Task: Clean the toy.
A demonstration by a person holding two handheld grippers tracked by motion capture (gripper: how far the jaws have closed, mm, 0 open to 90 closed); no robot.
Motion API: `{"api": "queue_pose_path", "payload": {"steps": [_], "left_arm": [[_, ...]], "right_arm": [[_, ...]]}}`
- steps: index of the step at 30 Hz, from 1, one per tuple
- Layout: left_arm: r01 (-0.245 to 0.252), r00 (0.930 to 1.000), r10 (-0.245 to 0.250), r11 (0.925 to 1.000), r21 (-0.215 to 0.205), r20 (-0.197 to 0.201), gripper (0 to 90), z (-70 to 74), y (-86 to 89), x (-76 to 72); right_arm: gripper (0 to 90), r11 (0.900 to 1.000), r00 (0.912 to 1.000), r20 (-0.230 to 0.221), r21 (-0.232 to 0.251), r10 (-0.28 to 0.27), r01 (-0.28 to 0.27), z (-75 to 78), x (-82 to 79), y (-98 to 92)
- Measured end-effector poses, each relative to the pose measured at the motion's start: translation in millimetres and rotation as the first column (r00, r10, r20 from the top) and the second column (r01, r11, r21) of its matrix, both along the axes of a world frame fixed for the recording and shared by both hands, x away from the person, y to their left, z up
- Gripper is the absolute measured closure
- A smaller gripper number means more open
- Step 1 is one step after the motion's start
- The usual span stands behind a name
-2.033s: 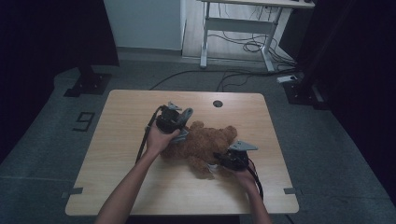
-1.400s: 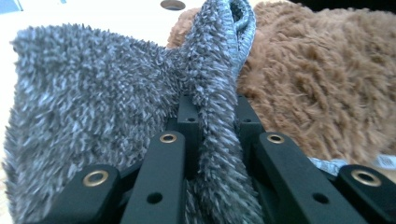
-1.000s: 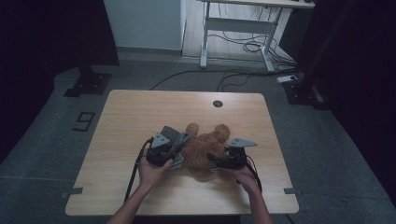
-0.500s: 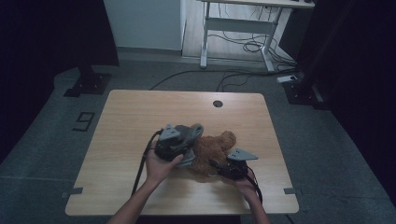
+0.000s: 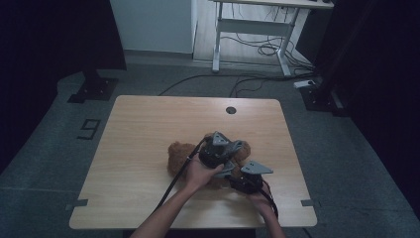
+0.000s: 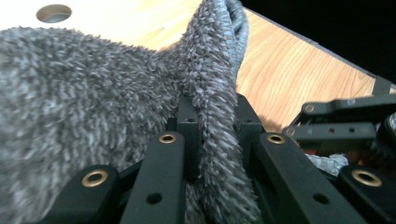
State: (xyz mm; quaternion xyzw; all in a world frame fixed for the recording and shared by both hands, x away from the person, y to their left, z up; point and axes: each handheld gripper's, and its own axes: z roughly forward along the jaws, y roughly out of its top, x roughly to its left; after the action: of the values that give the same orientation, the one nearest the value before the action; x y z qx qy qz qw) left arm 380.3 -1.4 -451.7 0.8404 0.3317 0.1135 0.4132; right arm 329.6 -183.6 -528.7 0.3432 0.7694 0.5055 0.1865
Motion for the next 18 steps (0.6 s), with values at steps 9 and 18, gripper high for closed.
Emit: {"api": "queue_pose_path", "payload": {"steps": [9, 18], "left_arm": [[-0.154, 0.9874, 0.148, 0.9818, 0.112, 0.055, 77.9, 11.8, 85.2, -0.5], [-0.213, 0.9766, 0.215, 0.9730, 0.088, -0.008, 77.8, 7.7, 134.7, 1.5]], "right_arm": [[54.4, 1.000, 0.9999, -0.002, 0.006, -0.011, 0.011, 0.9, 0.6, 0.3], [54.4, 1.000, 0.9999, -0.005, 0.010, -0.012, 0.012, 0.8, -0.3, 1.0]]}}
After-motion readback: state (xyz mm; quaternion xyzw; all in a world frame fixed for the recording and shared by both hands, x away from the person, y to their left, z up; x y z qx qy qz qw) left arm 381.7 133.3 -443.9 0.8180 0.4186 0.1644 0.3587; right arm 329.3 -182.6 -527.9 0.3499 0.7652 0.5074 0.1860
